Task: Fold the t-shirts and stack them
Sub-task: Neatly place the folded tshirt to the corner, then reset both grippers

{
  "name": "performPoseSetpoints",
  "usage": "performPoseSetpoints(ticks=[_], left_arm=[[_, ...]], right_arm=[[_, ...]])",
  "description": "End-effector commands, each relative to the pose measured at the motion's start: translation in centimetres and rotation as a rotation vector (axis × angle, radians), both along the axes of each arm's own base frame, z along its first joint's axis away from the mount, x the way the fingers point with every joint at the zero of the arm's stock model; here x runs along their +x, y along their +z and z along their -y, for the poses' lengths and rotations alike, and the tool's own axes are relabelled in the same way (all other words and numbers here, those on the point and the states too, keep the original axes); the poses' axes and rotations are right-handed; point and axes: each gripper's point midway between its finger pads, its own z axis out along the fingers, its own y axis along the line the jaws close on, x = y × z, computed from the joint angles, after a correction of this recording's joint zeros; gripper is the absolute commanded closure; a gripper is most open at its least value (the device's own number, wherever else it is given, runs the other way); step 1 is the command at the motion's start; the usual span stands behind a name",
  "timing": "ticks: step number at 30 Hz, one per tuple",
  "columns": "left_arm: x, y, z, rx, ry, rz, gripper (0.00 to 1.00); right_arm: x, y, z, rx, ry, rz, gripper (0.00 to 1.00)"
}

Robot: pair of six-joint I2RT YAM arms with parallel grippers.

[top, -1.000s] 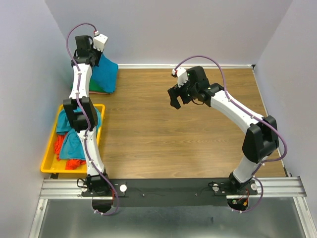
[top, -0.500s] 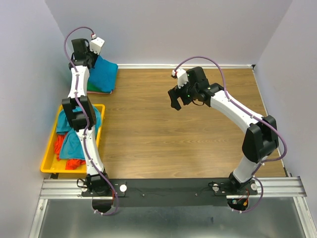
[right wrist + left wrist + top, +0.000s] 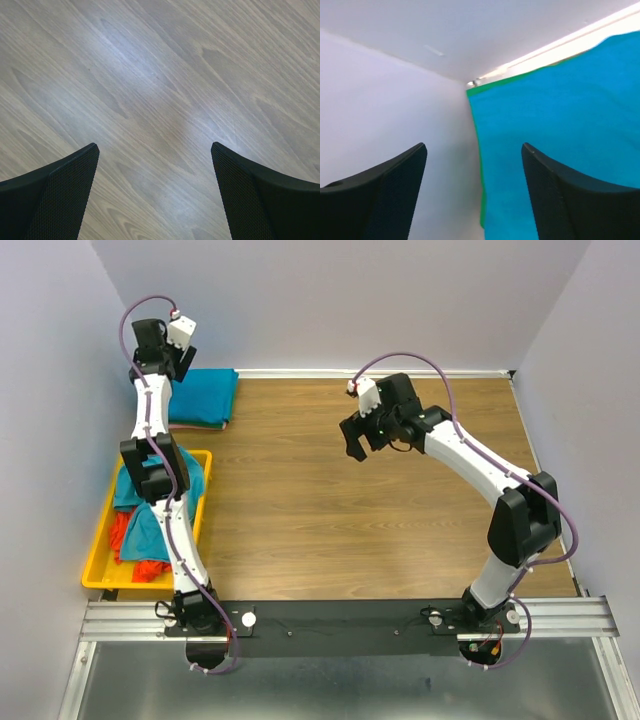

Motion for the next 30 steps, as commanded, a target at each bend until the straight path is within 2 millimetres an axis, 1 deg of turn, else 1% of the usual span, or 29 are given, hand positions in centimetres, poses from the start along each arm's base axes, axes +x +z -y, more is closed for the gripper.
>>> performPoseSetpoints(ticks=[1, 2, 4, 5, 6, 7, 8, 9, 10, 11, 12, 14, 15, 16, 17, 18, 19, 20, 21, 22, 23, 24, 25, 26, 27, 28, 29, 30], left_arm=[[-1.6, 7.4, -3.5, 0.050, 0.077, 0.117, 0.15], [-2.3, 8.5, -3.2, 0.040, 0.063, 0.120, 0.14], [-3.0, 9.4, -2.4, 0.015, 0.049, 0.120, 0.13], [-3.7, 10.5, -1.5, -0.008, 0.031, 0.122, 0.13], [-4.0, 10.9, -0.4, -0.059, 0.003, 0.126, 0.12], [-4.4, 11.2, 0.4, -0.082, -0.016, 0.120, 0.12], [-5.1, 12.7, 1.2, -0.098, -0.033, 0.135, 0.12], [-5.5, 12.4, 3.0, -0.148, -0.071, 0.113, 0.12], [-6.2, 13.0, 5.0, -0.180, -0.113, 0.103, 0.02], [-6.5, 13.2, 6.0, -0.200, -0.123, 0.101, 0.02], [-6.8, 13.5, 7.2, -0.230, -0.128, 0.101, 0.02], [-7.5, 14.0, 9.4, -0.254, -0.153, 0.090, 0.02], [-8.1, 14.2, 12.1, -0.269, -0.191, 0.074, 0.02], [-8.5, 14.3, 13.5, -0.284, -0.205, 0.067, 0.02], [-9.4, 14.2, 16.7, -0.310, -0.247, 0.046, 0.02], [-9.9, 14.0, 18.4, -0.323, -0.270, 0.033, 0.02], [-10.8, 14.8, 19.6, -0.335, -0.285, 0.041, 0.02], [-11.5, 14.5, 22.3, -0.348, -0.326, 0.025, 0.02], [-12.3, 12.3, 23.9, -0.368, -0.348, -0.029, 0.02], [-13.3, 11.7, 26.9, -0.386, -0.406, -0.053, 0.02], [-14.7, 10.5, 28.2, -0.411, -0.434, -0.078, 0.02], [-15.6, 9.8, 29.8, -0.452, -0.462, -0.095, 0.02], [-16.9, 10.8, 31.6, -0.467, -0.508, -0.063, 0.02], [-18.1, 8.3, 32.5, -0.485, -0.515, -0.118, 0.02], [-19.0, 7.8, 33.4, -0.503, -0.530, -0.133, 0.02], [-19.7, 7.1, 34.0, -0.497, -0.539, -0.148, 0.02], [-21.0, 7.5, 35.3, -0.483, -0.569, -0.141, 0.02], [-21.9, 5.5, 35.3, -0.465, -0.558, -0.178, 0.02]], right_arm=[[0.6, 0.6, 1.5, -0.019, -0.034, 0.015, 0.00], [0.9, 0.6, 2.1, -0.007, -0.045, 0.008, 0.00], [1.0, 0.6, 2.8, 0.000, -0.061, -0.006, 0.00], [1.1, 0.5, 3.2, 0.000, -0.067, -0.011, 0.00], [1.4, 0.5, 4.1, 0.004, -0.086, -0.015, 0.00], [1.5, 0.6, 4.7, 0.009, -0.096, -0.015, 0.00], [1.7, 0.6, 5.1, 0.013, -0.104, -0.017, 0.00], [1.9, 0.6, 6.2, 0.020, -0.124, -0.022, 0.00], [2.0, 0.3, 7.3, 0.027, -0.143, -0.035, 0.00], [2.1, 0.6, 7.8, 0.038, -0.154, -0.035, 0.00], [2.0, 0.2, 8.5, 0.046, -0.168, -0.051, 0.00], [2.0, 0.3, 9.8, 0.067, -0.200, -0.064, 0.00], [2.2, 0.5, 11.2, 0.086, -0.229, -0.071, 0.00], [2.2, 0.5, 11.9, 0.098, -0.248, -0.077, 0.00], [2.2, 0.5, 13.4, 0.109, -0.283, -0.085, 0.00], [2.1, 0.5, 14.1, 0.116, -0.297, -0.088, 0.00], [1.8, 0.0, 14.6, 0.117, -0.310, -0.103, 0.00], [1.6, -0.2, 15.3, 0.119, -0.329, -0.110, 0.00], [1.4, -0.1, 16.3, 0.127, -0.354, -0.110, 0.00], [1.2, -0.3, 16.8, 0.149, -0.384, -0.132, 0.00], [0.5, -1.1, 17.2, 0.166, -0.407, -0.168, 0.00], [0.1, -1.2, 17.9, 0.210, -0.430, -0.195, 0.00], [-0.5, -1.2, 17.7, 0.244, -0.447, -0.219, 0.00], [-1.1, -1.5, 17.5, 0.254, -0.446, -0.239, 0.00], [-2.2, -2.6, 17.4, 0.249, -0.447, -0.269, 0.00], [-3.0, -2.5, 17.4, 0.250, -0.446, -0.263, 0.00], [-3.7, -2.8, 17.4, 0.256, -0.457, -0.277, 0.00], [-4.9, -4.0, 17.2, 0.265, -0.473, -0.321, 0.00]])
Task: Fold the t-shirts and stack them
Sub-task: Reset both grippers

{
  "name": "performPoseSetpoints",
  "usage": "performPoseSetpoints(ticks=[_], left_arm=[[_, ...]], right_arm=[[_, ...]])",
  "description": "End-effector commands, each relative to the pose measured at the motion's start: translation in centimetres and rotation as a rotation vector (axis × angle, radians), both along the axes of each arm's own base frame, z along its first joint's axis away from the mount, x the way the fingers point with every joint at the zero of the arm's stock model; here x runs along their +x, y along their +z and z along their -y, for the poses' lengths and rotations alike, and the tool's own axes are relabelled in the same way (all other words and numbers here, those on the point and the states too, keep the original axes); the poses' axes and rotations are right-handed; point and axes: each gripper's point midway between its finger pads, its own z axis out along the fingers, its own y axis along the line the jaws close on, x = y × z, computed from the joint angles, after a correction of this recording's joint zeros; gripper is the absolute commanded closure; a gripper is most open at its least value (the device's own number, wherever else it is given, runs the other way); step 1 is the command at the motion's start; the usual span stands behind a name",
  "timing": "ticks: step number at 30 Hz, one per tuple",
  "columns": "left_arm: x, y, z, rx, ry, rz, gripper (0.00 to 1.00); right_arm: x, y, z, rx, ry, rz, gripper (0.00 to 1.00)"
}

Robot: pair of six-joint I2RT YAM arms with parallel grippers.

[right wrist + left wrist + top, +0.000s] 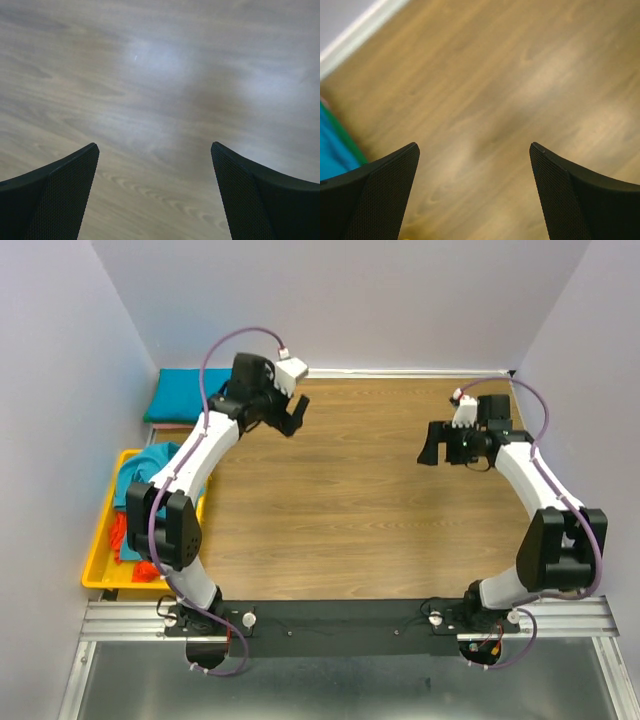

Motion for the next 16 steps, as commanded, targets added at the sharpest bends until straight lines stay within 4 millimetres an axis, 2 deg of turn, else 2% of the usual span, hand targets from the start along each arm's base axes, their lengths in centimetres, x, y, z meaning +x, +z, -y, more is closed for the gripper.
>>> performPoseSetpoints(ticks=[1, 2, 3, 6, 13, 16], left_arm=[[-3.4, 0.4, 2.1, -0.049, -0.041, 0.020, 0.02], [-4.1, -0.1, 2.2, -0.048, -0.049, 0.007, 0.02], [-5.4, -1.4, 2.1, -0.044, -0.056, -0.017, 0.02], [-7.2, -2.7, 1.4, -0.037, -0.038, -0.040, 0.02], [-9.5, -2.3, 0.7, -0.048, -0.047, -0.017, 0.02], [-9.7, -1.2, 0.5, -0.055, -0.042, 0.017, 0.02]], right_arm=[[-4.5, -1.5, -1.7, 0.104, -0.005, -0.105, 0.00], [-5.1, -1.3, -1.8, 0.112, 0.000, -0.100, 0.00], [-6.4, -2.4, -2.0, 0.123, 0.002, -0.134, 0.00], [-8.0, -3.1, -2.0, 0.123, 0.001, -0.148, 0.00], [-8.5, -2.3, -1.1, 0.070, -0.005, -0.082, 0.00], [-8.5, -2.2, -1.1, 0.070, -0.004, -0.079, 0.00]])
